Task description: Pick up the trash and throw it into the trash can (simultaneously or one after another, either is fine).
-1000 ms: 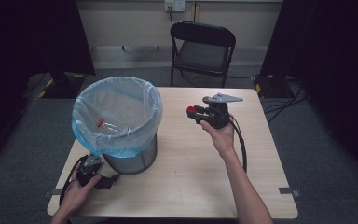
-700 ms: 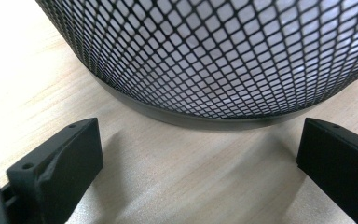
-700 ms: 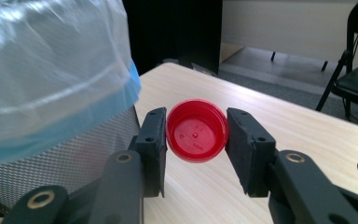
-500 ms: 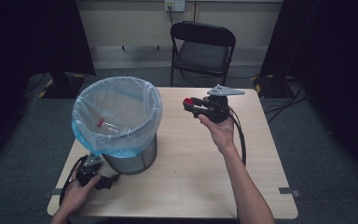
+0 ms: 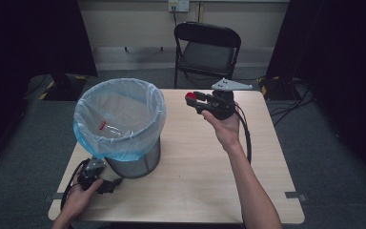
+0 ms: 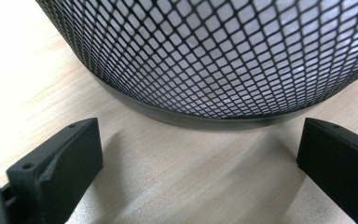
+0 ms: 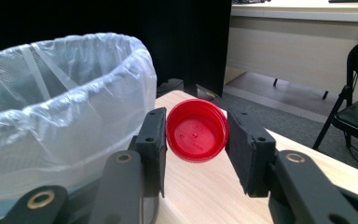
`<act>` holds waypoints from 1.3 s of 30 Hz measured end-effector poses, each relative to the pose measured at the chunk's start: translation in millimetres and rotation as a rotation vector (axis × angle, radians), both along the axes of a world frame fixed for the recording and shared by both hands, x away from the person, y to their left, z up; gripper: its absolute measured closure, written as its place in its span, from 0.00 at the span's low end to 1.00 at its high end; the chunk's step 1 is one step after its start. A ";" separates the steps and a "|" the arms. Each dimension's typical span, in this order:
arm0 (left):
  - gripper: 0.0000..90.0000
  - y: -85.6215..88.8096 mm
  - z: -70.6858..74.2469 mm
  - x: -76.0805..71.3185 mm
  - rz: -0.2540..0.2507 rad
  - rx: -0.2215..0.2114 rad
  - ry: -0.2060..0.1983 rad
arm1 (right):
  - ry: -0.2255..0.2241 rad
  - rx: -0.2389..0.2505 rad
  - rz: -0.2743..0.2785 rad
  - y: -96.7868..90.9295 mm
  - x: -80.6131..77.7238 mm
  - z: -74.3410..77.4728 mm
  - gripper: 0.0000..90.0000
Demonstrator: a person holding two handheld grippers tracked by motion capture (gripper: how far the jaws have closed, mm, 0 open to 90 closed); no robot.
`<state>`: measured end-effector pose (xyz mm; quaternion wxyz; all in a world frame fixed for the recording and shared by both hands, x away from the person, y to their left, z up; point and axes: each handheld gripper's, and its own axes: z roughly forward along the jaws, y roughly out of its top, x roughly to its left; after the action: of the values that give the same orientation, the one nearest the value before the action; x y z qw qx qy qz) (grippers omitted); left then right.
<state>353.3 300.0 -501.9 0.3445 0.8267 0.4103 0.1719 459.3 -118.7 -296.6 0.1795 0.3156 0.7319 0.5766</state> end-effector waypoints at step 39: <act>0.00 0.0 0.0 0.1 -0.001 0.001 -0.001 | -0.101 0.073 0.135 49.1 -10.5 58.3 0.67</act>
<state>353.4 300.0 -501.9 0.3445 0.8269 0.4097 0.1722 448.8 -69.6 -238.3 0.1652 0.2425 0.7201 0.6287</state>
